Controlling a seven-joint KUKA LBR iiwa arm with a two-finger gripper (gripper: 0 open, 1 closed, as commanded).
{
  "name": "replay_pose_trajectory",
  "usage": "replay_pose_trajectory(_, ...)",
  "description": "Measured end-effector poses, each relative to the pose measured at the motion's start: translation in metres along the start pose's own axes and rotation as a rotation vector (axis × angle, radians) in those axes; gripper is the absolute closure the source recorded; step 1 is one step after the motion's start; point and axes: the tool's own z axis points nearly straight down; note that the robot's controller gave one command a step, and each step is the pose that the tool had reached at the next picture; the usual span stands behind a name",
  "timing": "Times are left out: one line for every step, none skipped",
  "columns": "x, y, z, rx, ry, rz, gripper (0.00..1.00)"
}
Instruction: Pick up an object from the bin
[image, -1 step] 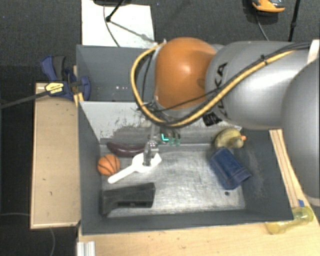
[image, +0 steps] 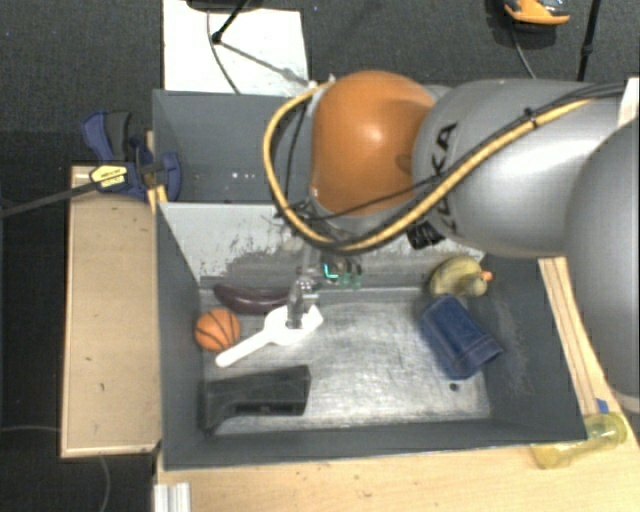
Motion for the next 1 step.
replay_pose_trajectory(0.015, -0.019, 0.0357, -0.002, -0.007, -0.053, 0.0)
